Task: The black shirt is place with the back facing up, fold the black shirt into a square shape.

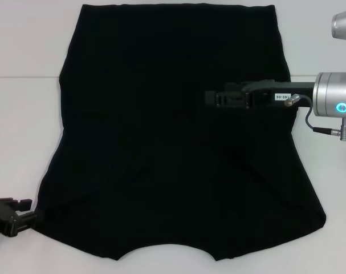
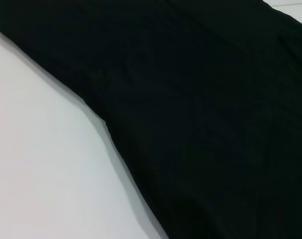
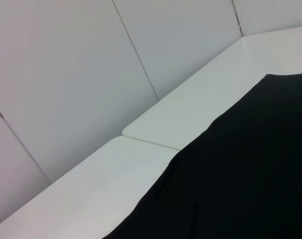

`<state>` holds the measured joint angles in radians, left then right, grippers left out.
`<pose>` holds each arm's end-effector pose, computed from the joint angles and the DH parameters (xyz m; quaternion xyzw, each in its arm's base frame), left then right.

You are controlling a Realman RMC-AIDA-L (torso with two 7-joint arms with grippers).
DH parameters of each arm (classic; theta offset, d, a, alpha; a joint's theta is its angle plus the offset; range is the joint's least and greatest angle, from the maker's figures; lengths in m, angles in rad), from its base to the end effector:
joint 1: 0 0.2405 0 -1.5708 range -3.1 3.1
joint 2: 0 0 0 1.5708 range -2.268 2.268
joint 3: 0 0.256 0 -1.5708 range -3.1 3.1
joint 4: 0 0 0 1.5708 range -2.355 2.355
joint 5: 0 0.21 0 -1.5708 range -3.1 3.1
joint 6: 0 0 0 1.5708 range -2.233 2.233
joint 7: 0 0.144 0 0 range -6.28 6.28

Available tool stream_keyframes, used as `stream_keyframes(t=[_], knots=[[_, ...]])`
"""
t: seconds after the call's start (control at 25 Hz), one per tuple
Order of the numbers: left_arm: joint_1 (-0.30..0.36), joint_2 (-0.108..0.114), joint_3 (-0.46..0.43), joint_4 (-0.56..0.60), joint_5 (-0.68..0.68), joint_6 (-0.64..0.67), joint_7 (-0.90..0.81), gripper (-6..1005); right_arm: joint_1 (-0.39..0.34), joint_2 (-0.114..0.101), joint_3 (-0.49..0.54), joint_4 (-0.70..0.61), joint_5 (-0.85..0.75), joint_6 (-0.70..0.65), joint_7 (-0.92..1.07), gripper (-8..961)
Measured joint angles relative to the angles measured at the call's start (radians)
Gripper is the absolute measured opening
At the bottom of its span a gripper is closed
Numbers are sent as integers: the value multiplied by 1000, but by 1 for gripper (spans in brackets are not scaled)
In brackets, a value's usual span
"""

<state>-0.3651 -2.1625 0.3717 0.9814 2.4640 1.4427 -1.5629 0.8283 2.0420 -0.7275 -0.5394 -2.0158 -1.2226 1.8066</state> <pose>-0.3674 0.2795 0.0473 -0.8760 -0.3877 -0.0594 0.2807 0.1924 0.4263 -0.0073 -0.8972 0.3423 0.2260 0.1635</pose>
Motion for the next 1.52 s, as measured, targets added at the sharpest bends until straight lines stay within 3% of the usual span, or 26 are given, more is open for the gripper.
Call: stream_keyframes(t=[0.36, 0.64, 0.8, 1.24, 1.4, 1.52], knots=[[3, -2, 1, -1, -1, 9, 0, 336, -15, -7, -2, -1, 0, -2, 0, 856], [11, -5, -10, 4, -7, 12, 0, 104, -53, -36, -2, -1, -5, -50, 1, 856], [17, -5, -25, 6, -14, 23, 7, 15, -99, -74, -2, -2, -6, -100, 32, 856], [35, -2, -103, -37, -76, 30, 131, 15, -264, -214, 1, 2, -48, -261, 187, 855], [36, -1, -145, -62, -95, 34, 170, 16, -293, -245, 3, -1, -94, -296, 245, 855], [40, 0, -155, -65, -102, 39, 178, 16, -296, -254, 3, -2, -153, -300, 288, 855]])
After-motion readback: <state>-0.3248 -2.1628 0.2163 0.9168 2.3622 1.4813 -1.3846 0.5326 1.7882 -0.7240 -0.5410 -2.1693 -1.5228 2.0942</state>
